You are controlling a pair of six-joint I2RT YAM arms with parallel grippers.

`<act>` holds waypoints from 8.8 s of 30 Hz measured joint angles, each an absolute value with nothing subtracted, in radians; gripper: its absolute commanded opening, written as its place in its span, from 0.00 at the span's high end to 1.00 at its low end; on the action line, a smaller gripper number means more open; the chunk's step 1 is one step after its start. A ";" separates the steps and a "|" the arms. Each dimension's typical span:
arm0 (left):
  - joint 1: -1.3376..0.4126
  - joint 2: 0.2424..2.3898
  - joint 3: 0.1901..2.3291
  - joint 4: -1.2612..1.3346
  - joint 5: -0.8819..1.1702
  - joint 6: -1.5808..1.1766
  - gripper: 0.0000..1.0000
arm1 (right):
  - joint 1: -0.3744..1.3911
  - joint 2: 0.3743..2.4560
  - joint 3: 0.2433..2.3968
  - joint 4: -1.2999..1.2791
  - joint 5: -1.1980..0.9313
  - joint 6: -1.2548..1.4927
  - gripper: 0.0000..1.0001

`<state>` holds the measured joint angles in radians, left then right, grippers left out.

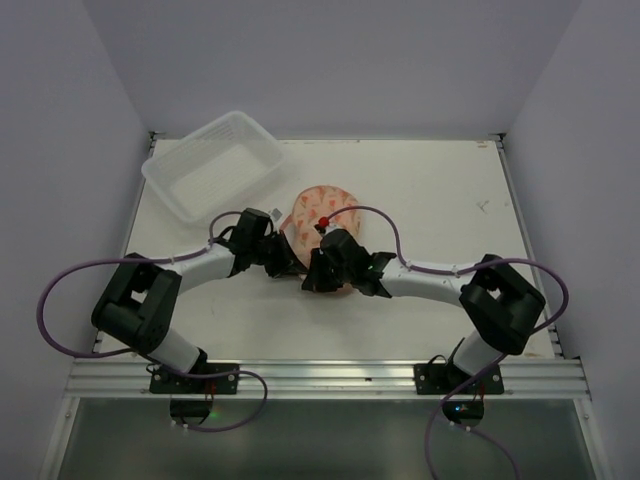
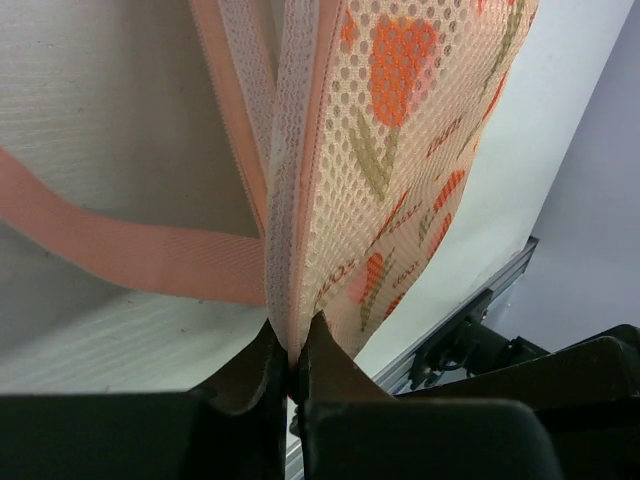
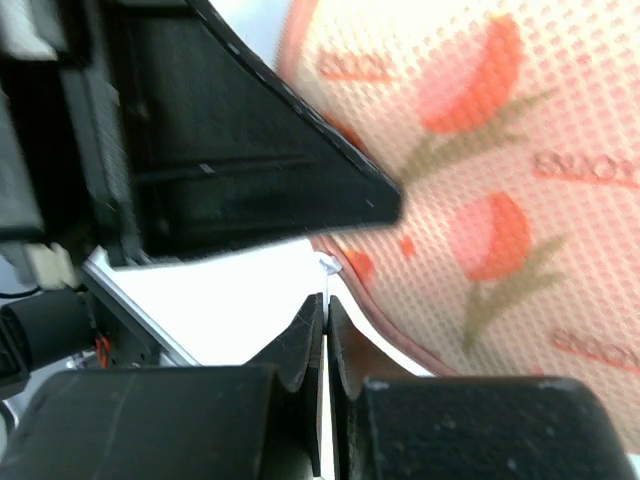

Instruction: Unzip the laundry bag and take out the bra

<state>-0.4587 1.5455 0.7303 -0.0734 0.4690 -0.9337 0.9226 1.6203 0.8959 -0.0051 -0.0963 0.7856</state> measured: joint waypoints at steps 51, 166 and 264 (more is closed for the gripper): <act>-0.453 1.462 0.664 -0.086 0.414 -0.959 0.09 | 0.859 1.503 0.773 -0.114 -0.073 0.812 1.00; -0.505 2.051 1.515 -0.428 0.281 -0.218 1.00 | 0.635 0.712 0.646 -0.487 0.109 0.718 0.03; -0.591 1.695 1.092 -0.397 0.093 -0.579 0.80 | 0.635 0.481 0.621 -0.477 0.258 0.831 0.02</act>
